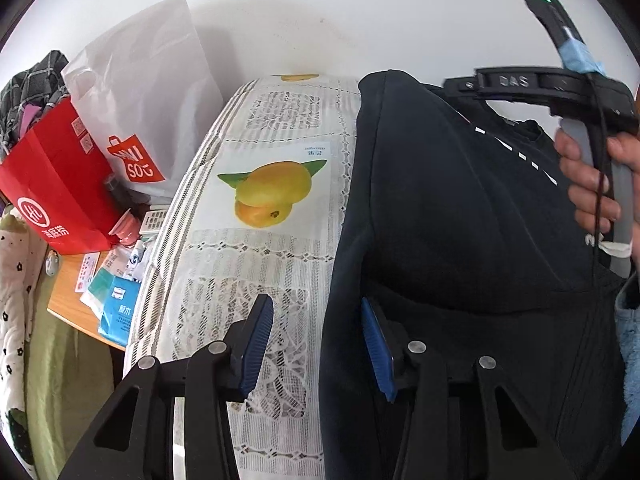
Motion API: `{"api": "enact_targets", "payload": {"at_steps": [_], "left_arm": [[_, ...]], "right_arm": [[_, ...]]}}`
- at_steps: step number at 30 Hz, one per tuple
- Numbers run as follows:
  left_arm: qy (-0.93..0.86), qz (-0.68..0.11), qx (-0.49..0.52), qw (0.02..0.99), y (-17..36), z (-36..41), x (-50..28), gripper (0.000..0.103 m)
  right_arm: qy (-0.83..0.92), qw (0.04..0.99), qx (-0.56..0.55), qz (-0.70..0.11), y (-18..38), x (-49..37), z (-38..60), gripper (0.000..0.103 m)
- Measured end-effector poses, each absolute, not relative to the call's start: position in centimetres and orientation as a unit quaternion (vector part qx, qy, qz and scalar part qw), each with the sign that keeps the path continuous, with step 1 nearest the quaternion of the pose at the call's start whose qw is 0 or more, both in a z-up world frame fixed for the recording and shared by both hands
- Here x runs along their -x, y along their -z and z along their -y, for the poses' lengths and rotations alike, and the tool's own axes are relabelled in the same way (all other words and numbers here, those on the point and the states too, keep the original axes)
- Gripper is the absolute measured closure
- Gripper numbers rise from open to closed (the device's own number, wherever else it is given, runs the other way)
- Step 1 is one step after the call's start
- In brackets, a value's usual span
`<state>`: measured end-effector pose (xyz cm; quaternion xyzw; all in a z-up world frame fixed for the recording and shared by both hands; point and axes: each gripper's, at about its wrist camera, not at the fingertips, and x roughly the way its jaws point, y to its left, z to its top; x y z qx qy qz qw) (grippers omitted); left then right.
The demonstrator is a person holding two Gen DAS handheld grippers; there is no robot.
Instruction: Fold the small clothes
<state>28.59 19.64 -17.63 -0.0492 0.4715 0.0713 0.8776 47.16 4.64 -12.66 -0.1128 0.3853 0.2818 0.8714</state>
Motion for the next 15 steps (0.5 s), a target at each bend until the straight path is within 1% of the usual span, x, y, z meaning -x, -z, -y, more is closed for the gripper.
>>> {"api": "enact_targets", "payload": {"at_steps": [4,6,8,9,10,11,13,15], "left_arm": [[-0.065,-0.470,0.037,0.880,18.1,-19.2,-29.5,0.066],[-0.053,-0.469,0.044,0.880,18.3,-19.3,-29.6,0.073],[-0.037,-0.464,0.063,0.883,18.3,-19.5,-29.6,0.087],[-0.032,-0.461,0.072,0.884,18.3,-19.7,-29.6,0.090],[-0.031,-0.458,0.078,0.885,18.3,-19.8,-29.5,0.096],[-0.033,-0.455,0.081,0.886,18.2,-20.0,-29.4,0.097],[-0.040,-0.450,0.082,0.888,17.9,-20.4,-29.1,0.097],[-0.053,-0.448,0.087,0.888,17.8,-21.0,-28.8,0.098]], "right_arm": [[-0.292,0.865,0.121,-0.390,13.6,-49.9,-7.1,0.062],[-0.301,0.863,0.123,-0.388,13.9,-51.2,-8.1,0.062],[-0.316,0.855,0.118,-0.393,14.2,-52.5,-9.1,0.062],[-0.323,0.846,0.118,-0.407,14.8,-53.4,-9.6,0.064],[-0.325,0.839,0.117,-0.420,15.5,-54.2,-10.3,0.069],[-0.329,0.833,0.116,-0.430,16.1,-54.7,-10.6,0.091],[-0.351,0.824,0.110,-0.431,16.6,-55.3,-11.2,0.092],[-0.398,0.826,0.056,-0.394,15.9,-55.3,-10.4,0.093]]}}
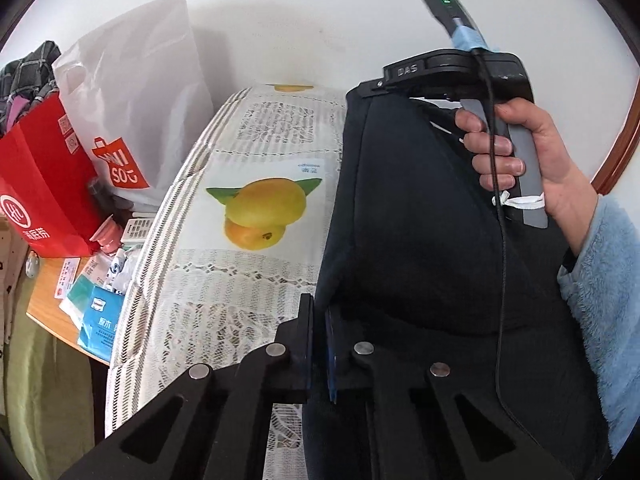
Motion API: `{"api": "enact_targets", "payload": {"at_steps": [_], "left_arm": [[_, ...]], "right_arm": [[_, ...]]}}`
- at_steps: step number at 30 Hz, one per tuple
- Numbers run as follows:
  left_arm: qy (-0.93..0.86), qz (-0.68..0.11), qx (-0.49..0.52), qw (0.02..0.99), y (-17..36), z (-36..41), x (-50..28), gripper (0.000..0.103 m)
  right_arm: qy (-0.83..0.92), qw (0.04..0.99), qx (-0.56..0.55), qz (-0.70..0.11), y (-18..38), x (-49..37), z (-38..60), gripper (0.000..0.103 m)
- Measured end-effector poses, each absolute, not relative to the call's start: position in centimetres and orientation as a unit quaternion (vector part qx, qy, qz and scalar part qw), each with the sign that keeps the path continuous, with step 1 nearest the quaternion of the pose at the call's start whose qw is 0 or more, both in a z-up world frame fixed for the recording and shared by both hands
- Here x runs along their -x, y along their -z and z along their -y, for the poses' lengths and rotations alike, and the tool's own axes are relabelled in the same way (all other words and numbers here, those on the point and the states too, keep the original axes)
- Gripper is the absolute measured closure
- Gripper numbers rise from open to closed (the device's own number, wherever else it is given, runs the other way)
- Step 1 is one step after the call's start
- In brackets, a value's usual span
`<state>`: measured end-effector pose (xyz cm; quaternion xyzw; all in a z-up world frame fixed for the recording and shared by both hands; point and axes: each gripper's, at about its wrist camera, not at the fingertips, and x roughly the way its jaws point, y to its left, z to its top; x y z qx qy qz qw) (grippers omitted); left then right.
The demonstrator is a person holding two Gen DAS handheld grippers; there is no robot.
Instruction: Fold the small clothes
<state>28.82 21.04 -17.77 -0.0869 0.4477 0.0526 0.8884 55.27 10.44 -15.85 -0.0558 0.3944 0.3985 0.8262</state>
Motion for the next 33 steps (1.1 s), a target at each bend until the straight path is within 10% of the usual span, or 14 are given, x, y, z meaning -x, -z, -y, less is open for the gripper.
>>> {"api": "enact_targets", "payload": {"at_steps": [10,15,33], "left_arm": [[-0.065,-0.452,0.077,0.886,18.5,-21.6,-29.0,0.097],[-0.068,-0.458,0.065,0.884,18.1,-21.2,-28.6,0.096],[-0.012,-0.472,0.071,0.878,17.9,-20.3,-24.4,0.079]], "right_arm": [[-0.354,0.835,0.107,-0.406,19.0,-56.1,-13.4,0.090],[-0.322,0.861,0.124,-0.375,16.7,-54.5,-11.2,0.062],[-0.087,0.882,0.116,-0.449,18.2,-43.3,15.7,0.058]]}}
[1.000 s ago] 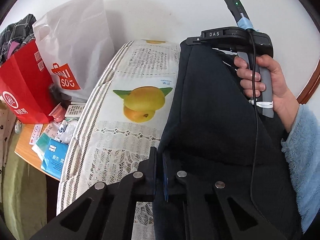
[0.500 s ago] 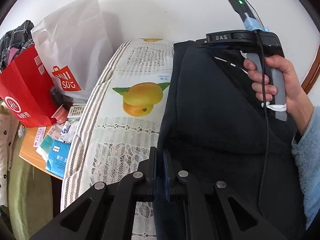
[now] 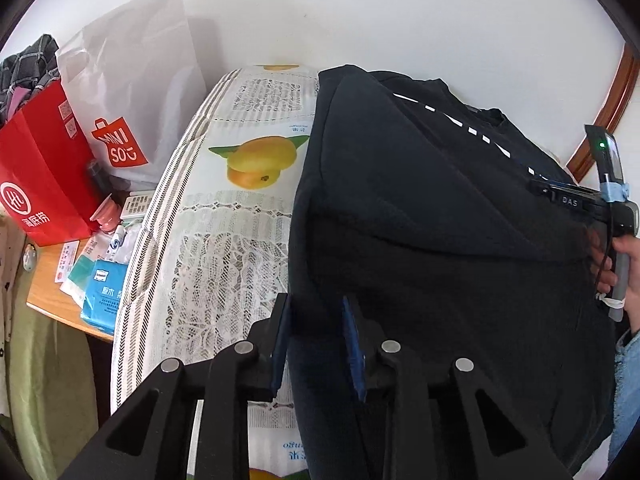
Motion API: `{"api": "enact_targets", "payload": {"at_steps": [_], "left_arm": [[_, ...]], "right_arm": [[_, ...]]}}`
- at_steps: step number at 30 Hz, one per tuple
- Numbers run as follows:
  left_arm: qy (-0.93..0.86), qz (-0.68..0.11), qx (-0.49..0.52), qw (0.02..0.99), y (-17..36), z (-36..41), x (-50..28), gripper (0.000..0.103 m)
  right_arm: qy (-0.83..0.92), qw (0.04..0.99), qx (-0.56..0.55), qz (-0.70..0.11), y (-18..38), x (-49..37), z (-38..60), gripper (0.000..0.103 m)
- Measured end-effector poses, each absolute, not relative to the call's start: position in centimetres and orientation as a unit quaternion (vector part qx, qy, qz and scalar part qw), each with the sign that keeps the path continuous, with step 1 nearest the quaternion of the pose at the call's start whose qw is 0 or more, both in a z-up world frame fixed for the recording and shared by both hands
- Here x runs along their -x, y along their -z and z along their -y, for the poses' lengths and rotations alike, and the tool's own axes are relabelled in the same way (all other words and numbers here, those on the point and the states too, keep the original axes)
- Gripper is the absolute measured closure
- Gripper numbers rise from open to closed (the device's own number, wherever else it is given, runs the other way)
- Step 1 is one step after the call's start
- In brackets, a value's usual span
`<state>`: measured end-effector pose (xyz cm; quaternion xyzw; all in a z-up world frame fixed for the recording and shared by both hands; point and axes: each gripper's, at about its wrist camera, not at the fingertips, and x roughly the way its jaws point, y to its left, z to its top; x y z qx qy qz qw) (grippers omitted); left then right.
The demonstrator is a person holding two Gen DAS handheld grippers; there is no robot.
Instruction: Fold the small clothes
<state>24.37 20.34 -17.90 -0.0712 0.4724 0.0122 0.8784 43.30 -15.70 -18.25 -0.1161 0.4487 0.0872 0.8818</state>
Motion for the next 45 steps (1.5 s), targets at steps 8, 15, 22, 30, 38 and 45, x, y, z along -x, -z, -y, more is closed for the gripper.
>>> {"api": "enact_targets", "payload": {"at_steps": [8,15,22,30,38,45], "left_arm": [[-0.010,-0.475,0.057,0.878,18.2,-18.7,-21.7,0.068],[-0.044,-0.474,0.041,0.878,18.9,-17.2,-20.5,0.061],[-0.074,-0.489,0.044,0.868,19.0,-16.9,-20.6,0.058],[-0.087,-0.510,0.053,0.854,18.9,-17.1,-20.7,0.058],[-0.082,-0.514,0.047,0.853,17.8,-15.6,-19.5,0.058],[-0.068,-0.496,0.051,0.864,15.8,-13.1,-18.6,0.048]], "right_arm": [[0.006,0.899,0.078,-0.431,17.2,-40.6,27.0,0.043],[-0.011,0.883,0.006,-0.470,19.2,-43.2,30.0,0.036],[-0.067,0.907,0.046,-0.413,17.8,-41.5,28.1,0.088],[-0.037,0.907,0.030,-0.418,17.8,-41.7,28.9,0.081],[-0.015,0.914,0.012,-0.405,14.7,-37.0,32.3,0.060],[0.107,0.917,0.060,-0.379,13.7,-30.0,41.9,0.041]]}}
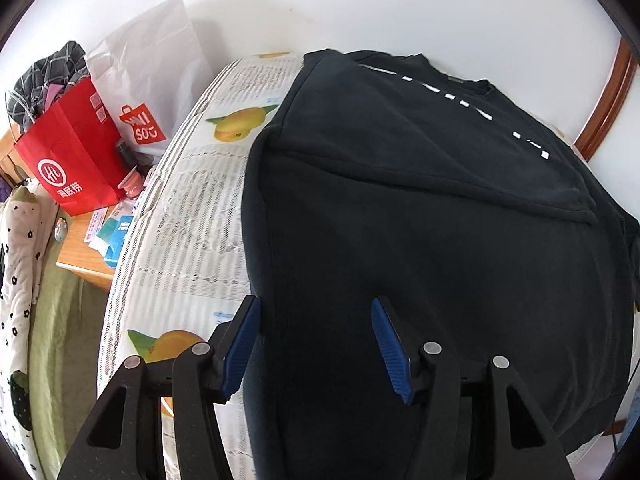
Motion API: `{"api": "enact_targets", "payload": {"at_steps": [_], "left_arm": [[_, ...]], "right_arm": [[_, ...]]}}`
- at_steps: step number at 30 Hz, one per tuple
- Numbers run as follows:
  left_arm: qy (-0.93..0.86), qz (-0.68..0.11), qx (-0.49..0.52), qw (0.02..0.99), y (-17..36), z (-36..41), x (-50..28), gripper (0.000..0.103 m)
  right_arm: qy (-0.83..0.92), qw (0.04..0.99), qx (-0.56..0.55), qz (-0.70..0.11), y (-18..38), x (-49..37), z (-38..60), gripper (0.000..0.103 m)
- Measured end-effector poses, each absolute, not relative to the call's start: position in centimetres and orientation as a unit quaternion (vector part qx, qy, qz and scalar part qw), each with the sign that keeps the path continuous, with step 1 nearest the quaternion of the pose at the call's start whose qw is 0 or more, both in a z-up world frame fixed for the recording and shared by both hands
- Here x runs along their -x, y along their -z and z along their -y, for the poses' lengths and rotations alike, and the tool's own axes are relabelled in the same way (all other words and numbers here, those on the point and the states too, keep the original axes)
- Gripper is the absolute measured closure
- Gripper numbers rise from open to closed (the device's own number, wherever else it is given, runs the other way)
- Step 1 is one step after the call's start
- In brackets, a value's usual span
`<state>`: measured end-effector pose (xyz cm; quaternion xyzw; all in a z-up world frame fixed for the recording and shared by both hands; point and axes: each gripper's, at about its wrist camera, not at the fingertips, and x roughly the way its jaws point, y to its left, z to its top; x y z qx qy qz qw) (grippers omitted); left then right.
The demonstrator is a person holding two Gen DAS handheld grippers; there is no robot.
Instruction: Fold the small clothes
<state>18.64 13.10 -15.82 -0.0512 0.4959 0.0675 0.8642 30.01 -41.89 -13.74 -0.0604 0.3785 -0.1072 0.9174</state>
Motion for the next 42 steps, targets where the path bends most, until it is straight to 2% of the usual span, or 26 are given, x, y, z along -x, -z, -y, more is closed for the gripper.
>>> {"api": "enact_targets", "payload": {"at_steps": [6,11,17,19,20,21,24,29,33,42], "left_arm": [[-0.055,-0.488,0.047,0.870,15.5,-10.7,-18.2,0.048],[-0.056,-0.506,0.040,0.860,16.1,-9.2,-18.3,0.048],[-0.070,-0.502,0.024,0.862,15.5,-9.0,-17.8,0.048],[-0.074,-0.501,0.023,0.862,15.4,-9.3,-17.6,0.048],[-0.077,-0.501,0.022,0.862,15.4,-9.5,-17.4,0.048],[-0.080,-0.502,0.022,0.861,15.5,-9.7,-17.4,0.048],[-0.082,-0.504,0.028,0.859,15.6,-10.3,-17.0,0.048],[-0.092,-0.488,-0.005,0.868,16.2,-10.9,-15.8,0.048],[-0.086,-0.487,0.007,0.869,16.8,-12.2,-15.3,0.048],[-0.091,-0.460,0.027,0.883,16.7,-15.8,-14.4,0.048]], "right_arm": [[0.141,0.891,0.008,-0.432,17.6,-26.9,49.4,0.041],[0.141,0.885,-0.060,-0.440,19.4,-27.2,51.2,0.041],[0.160,0.886,-0.029,-0.434,20.8,-27.9,50.6,0.042],[0.158,0.887,-0.036,-0.432,21.0,-28.0,51.4,0.057],[0.163,0.888,-0.035,-0.429,21.1,-27.9,51.8,0.069],[0.165,0.888,-0.036,-0.428,21.1,-27.9,52.0,0.077],[0.171,0.885,-0.033,-0.431,21.0,-28.1,52.3,0.084],[0.158,0.889,-0.047,-0.427,19.1,-27.0,51.9,0.086],[0.150,0.901,-0.045,-0.404,15.9,-26.1,50.0,0.086],[0.054,0.932,-0.019,-0.358,7.1,-27.3,39.8,0.087]]}}
